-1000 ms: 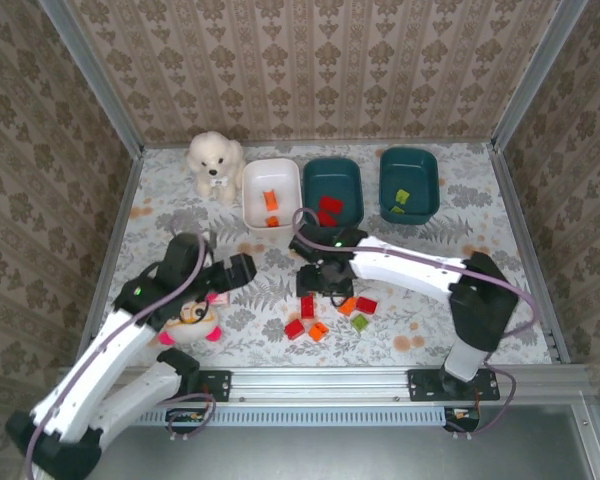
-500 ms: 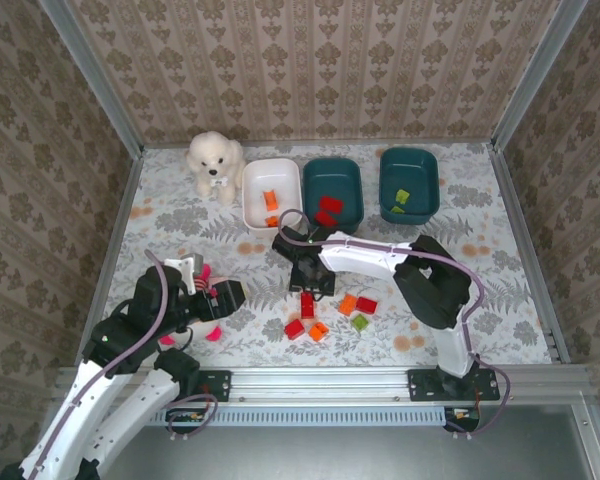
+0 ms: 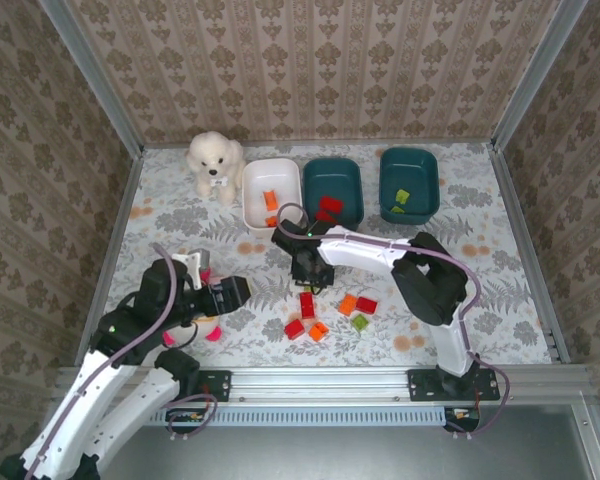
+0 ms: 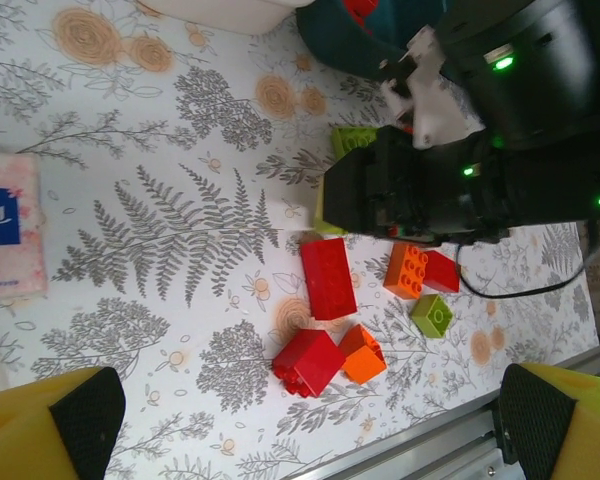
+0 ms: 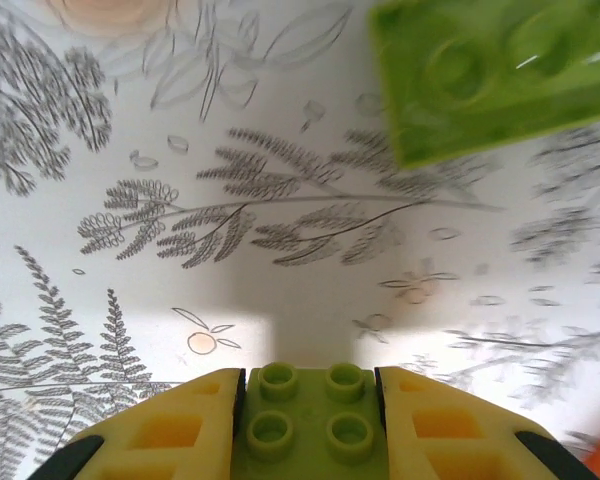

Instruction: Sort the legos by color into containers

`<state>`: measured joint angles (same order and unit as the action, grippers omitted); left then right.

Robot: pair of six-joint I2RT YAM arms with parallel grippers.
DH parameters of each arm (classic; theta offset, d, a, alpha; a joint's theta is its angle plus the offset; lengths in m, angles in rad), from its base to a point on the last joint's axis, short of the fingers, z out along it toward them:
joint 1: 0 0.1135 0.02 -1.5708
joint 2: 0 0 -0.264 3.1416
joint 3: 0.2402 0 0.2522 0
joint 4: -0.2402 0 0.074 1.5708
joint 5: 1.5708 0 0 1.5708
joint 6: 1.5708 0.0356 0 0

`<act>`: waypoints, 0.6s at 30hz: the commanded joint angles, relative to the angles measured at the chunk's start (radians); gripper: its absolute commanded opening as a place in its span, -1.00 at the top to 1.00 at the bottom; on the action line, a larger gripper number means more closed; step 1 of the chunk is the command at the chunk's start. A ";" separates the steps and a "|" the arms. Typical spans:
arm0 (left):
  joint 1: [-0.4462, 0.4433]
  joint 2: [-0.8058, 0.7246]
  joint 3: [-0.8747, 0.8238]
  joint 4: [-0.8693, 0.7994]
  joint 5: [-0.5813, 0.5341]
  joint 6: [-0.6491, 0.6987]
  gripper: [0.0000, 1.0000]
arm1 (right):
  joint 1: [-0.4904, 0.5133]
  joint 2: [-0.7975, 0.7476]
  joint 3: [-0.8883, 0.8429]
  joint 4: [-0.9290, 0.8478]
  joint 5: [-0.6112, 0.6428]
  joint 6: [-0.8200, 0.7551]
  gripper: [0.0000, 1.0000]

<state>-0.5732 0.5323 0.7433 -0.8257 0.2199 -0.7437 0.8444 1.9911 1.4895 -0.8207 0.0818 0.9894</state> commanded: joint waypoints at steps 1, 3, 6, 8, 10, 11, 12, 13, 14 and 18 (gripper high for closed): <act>0.001 0.093 -0.007 0.143 0.053 0.004 -1.00 | -0.100 -0.182 0.030 -0.099 0.112 -0.102 0.60; -0.011 0.175 0.015 0.209 0.056 0.020 -1.00 | -0.187 -0.249 0.031 -0.133 0.144 -0.177 0.59; -0.041 0.321 0.073 0.288 0.047 0.053 -1.00 | -0.353 -0.314 0.038 -0.155 0.159 -0.303 0.56; -0.063 0.422 0.115 0.341 0.044 0.064 -1.00 | -0.474 -0.307 0.054 -0.157 0.134 -0.375 0.57; -0.081 0.512 0.158 0.389 0.043 0.069 -1.00 | -0.572 -0.276 0.078 -0.147 0.115 -0.426 0.57; -0.090 0.555 0.181 0.410 0.041 0.073 -1.00 | -0.611 -0.250 0.095 -0.138 0.103 -0.447 0.58; -0.097 0.595 0.204 0.424 0.041 0.076 -1.00 | -0.646 -0.224 0.115 -0.131 0.088 -0.461 0.58; -0.105 0.635 0.233 0.436 0.042 0.082 -1.00 | -0.678 -0.185 0.141 -0.129 0.071 -0.474 0.58; -0.113 0.676 0.260 0.445 0.041 0.086 -1.00 | -0.705 -0.143 0.175 -0.130 0.057 -0.482 0.58; -0.137 0.790 0.353 0.454 0.036 0.104 -1.00 | -0.766 0.024 0.315 -0.162 0.025 -0.506 0.60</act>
<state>-0.6960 1.2835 1.0367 -0.4179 0.2504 -0.6800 0.0963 1.9324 1.7279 -0.9215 0.1486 0.5480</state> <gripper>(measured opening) 0.999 0.295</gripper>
